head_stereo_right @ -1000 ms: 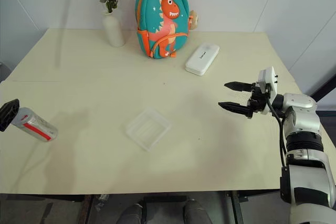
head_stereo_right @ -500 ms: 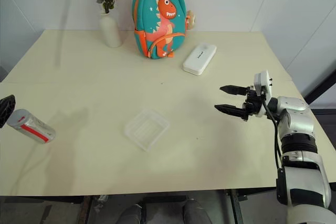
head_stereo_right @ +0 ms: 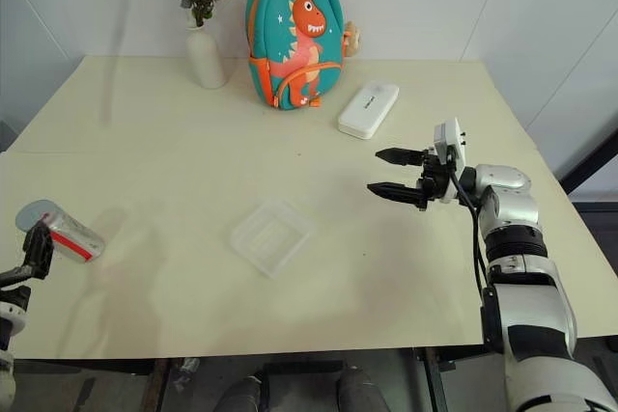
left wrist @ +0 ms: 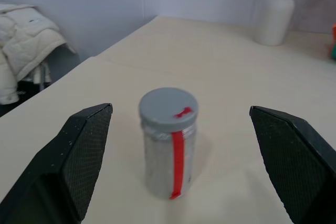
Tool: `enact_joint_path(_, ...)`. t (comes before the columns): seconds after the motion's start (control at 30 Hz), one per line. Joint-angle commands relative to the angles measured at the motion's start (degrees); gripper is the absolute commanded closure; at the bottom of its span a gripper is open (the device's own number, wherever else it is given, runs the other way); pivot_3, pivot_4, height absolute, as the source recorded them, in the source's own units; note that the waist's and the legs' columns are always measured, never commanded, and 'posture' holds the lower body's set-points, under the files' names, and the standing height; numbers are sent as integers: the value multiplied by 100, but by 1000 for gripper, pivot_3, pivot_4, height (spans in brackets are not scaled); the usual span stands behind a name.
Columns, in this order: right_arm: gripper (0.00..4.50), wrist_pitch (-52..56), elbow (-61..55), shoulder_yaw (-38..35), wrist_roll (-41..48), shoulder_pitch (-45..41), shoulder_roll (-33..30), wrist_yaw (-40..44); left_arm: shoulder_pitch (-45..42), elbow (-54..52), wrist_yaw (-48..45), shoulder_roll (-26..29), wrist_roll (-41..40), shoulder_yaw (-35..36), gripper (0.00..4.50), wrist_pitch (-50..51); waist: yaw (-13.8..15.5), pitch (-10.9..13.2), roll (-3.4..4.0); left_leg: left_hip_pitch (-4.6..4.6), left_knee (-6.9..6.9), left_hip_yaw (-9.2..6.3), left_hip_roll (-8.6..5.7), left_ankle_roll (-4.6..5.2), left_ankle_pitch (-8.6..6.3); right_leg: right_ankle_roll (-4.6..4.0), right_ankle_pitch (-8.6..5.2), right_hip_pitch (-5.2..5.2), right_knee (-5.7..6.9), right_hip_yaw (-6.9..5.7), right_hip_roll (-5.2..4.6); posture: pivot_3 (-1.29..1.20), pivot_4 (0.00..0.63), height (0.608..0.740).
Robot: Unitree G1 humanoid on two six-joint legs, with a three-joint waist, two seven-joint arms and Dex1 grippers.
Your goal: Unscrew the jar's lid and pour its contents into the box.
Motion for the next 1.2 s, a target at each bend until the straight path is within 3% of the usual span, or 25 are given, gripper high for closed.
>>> enact_joint_path(0.03,0,-114,-60,-41,24,-98,36,397,340,162,97,-435,504,-249,28,-506,1,0,1,2,0,1,-2,0,0,0,0,3,-2,1,-1,0,150,740)
enact_joint_path(0.2,0,-81,-205,-11,29,13,113,393,287,819,53,-557,1068,-627,28,-1048,-1,0,1,3,0,-2,-3,2,-2,-1,0,5,-7,0,-1,0,150,740)
enact_joint_path(0.4,0,-61,-331,-23,51,49,212,328,-135,1657,-191,-286,1564,-1346,28,-1429,2,0,1,1,0,-1,-4,3,-2,3,2,6,-11,0,-2,0,150,740)
enact_joint_path(1.2,0,21,-414,21,-57,-56,342,164,-1476,3164,35,13,2206,-1499,28,-2206,15,0,2,-2,-11,-18,-2,-1,-6,5,1,5,-8,-21,-2,0,150,740)
